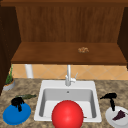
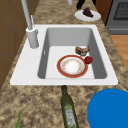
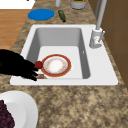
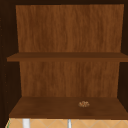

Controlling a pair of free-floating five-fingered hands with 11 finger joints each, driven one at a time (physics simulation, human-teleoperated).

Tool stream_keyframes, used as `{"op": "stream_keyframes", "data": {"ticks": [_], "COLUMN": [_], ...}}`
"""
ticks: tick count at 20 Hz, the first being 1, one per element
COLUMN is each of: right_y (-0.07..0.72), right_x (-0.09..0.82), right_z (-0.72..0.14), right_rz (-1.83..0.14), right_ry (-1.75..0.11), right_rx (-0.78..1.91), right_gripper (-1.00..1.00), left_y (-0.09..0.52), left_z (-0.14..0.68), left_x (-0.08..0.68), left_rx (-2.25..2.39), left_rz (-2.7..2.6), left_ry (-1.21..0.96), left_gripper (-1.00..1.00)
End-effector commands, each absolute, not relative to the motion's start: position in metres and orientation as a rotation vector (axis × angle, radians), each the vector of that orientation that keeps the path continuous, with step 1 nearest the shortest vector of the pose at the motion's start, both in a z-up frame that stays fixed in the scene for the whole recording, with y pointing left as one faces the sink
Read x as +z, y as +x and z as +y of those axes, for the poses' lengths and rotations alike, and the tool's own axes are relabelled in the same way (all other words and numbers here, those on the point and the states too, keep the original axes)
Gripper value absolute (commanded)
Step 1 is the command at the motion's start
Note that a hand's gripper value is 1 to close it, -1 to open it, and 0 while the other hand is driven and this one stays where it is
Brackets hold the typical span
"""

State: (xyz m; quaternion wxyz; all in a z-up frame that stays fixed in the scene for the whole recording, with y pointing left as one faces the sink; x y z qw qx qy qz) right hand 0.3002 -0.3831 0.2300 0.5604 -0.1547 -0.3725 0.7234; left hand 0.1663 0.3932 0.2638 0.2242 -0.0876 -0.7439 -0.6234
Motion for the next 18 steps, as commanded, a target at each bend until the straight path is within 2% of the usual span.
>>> {"op": "stream_keyframes", "data": {"ticks": [1,11,18], "right_y": [0.286,0.267,0.271], "right_x": [0.227,0.197,0.149], "right_z": [-0.407,-0.474,-0.497], "right_rz": [-0.914,-0.976,-0.972], "right_ry": [-0.335,-0.295,-0.376], "right_rx": [1.682,1.666,1.623], "right_gripper": [-1.00,-1.00,-1.00], "left_y": [0.166,0.166,0.166], "left_z": [0.393,0.393,0.393], "left_x": [0.264,0.264,0.264], "left_rx": [-1.720,-1.720,-1.720], "left_rz": [-2.053,-2.053,-2.053], "left_ry": [-0.242,-0.242,-0.242], "left_gripper": [0.00,0.00,0.00]}}
